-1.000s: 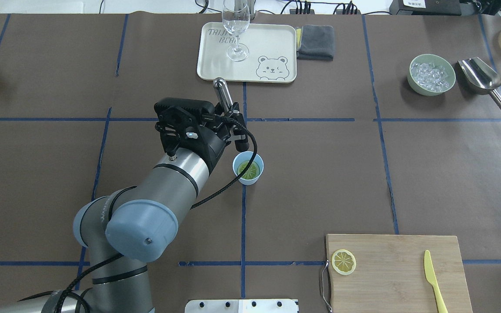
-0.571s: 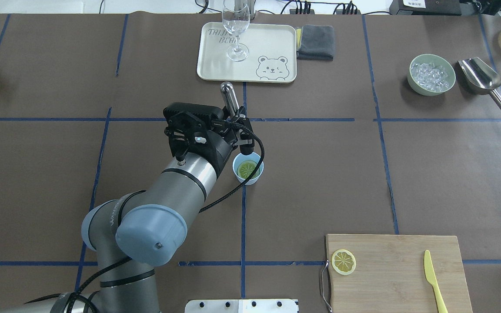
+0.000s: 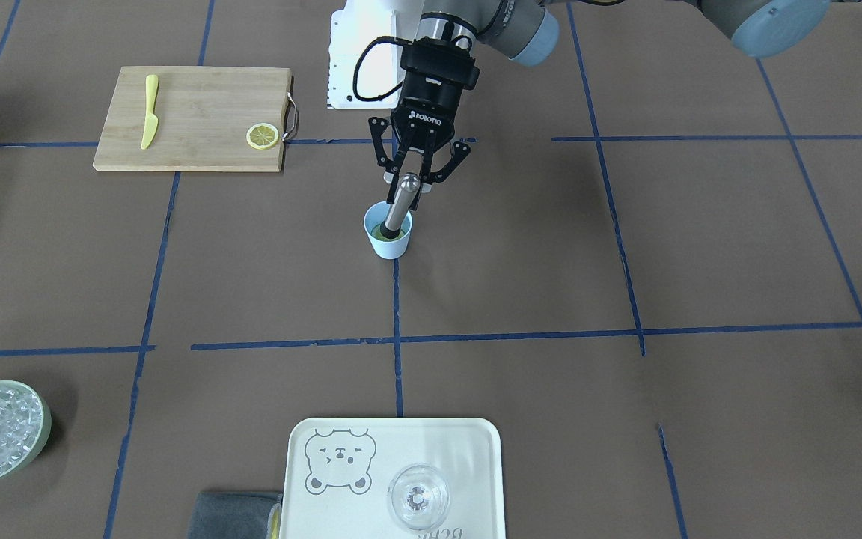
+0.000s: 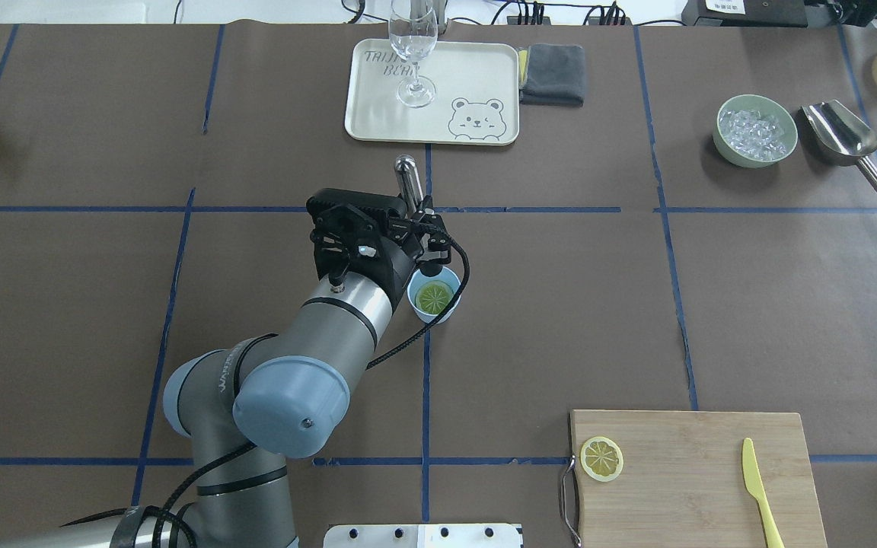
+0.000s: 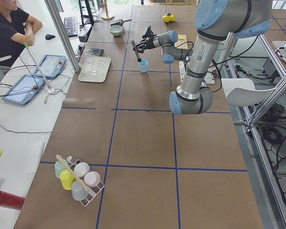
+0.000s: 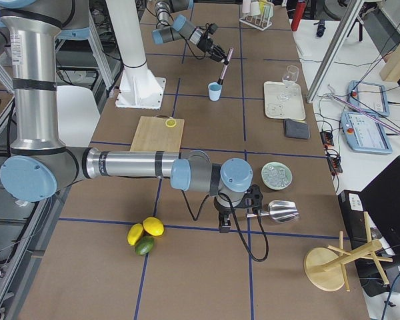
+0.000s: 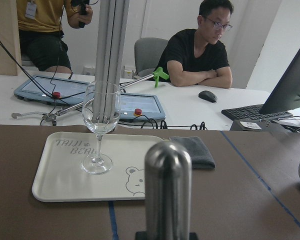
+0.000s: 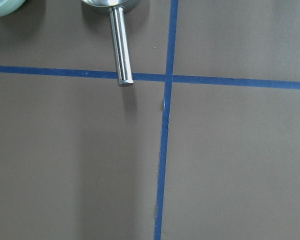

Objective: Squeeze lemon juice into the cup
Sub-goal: 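Lower the muddler into the blue cup and stir with the left gripper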

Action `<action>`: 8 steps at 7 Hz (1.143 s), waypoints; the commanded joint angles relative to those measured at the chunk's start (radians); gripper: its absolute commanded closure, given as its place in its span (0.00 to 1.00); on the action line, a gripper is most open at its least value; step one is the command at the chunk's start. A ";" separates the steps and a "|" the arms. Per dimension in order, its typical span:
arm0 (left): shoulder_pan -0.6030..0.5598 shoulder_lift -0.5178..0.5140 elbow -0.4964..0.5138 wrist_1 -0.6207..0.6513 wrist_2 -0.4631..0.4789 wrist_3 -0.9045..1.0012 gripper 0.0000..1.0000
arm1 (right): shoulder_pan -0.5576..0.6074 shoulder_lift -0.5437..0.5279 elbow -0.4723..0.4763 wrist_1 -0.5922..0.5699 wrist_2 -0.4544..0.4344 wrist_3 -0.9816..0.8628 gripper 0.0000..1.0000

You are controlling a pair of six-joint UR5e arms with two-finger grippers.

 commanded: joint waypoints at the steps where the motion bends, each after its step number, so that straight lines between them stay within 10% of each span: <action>1: 0.018 -0.001 0.016 -0.001 0.000 -0.001 1.00 | 0.001 0.001 0.000 0.000 -0.001 0.000 0.00; 8: 0.049 0.001 0.094 -0.070 0.000 -0.001 1.00 | 0.016 0.010 0.000 0.001 0.001 -0.003 0.00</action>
